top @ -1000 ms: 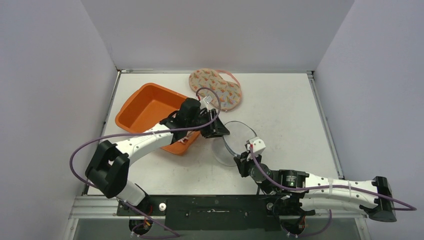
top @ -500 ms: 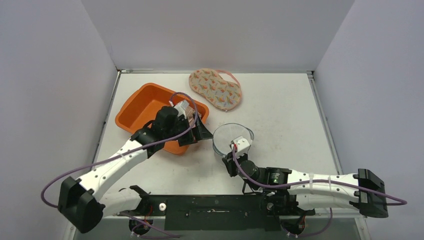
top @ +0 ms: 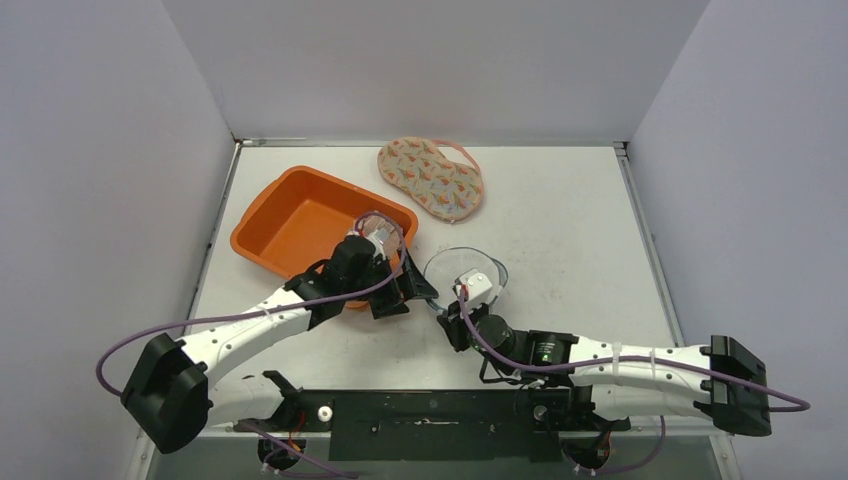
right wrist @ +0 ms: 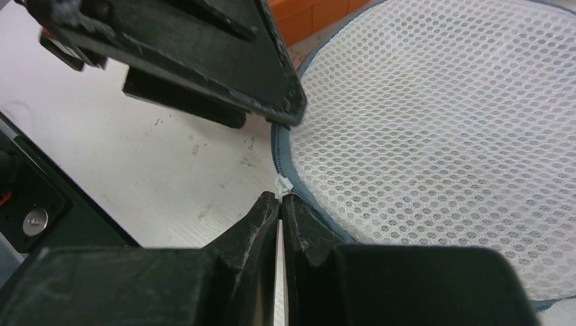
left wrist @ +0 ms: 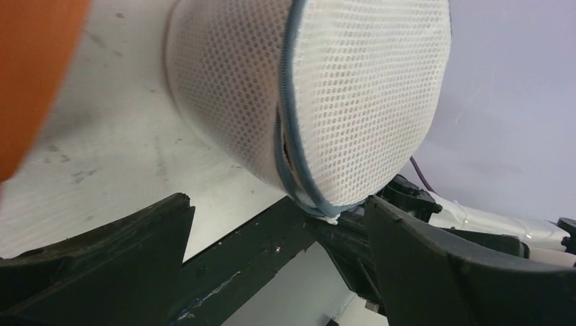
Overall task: Unzip the laundry bag and remove the bra
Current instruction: Unzip the laundry bag at the center of the board.
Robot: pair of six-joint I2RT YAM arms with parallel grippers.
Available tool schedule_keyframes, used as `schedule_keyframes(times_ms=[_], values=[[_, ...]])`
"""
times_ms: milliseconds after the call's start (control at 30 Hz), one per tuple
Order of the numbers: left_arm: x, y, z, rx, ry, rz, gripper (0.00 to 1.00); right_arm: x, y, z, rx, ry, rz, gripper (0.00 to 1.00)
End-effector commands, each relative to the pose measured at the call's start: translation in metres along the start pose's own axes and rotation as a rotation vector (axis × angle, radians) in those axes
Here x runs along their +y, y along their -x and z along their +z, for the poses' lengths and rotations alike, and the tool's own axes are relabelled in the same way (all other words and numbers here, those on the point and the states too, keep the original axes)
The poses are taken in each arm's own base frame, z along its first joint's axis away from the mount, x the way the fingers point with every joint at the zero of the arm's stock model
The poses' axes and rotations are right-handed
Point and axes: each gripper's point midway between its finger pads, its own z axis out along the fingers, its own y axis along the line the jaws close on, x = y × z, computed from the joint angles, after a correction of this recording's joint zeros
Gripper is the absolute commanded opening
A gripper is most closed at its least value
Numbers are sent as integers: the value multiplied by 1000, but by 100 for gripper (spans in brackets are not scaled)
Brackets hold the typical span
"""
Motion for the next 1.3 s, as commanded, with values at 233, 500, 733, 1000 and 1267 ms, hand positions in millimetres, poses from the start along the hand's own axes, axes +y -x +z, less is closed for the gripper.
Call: schedule_keyframes(times_ms=[233,500,733,1000,1267], values=[[-67,5,31,-4,-177,20,79,3,26,-12,-69,18,52,5],[-64,13,34,-41,-171,10,21,-2,28,-18,-78,8,59,5],[-57,17,37,-40,-158,11,0,-22,16,-27,-45,-61,53,5],[-52,25,35,-55,-158,3,0,-45,7,-43,-40,-127,83,5],[-51,27,35,-50,-162,6,0,-57,5,-51,-47,-171,107,5]])
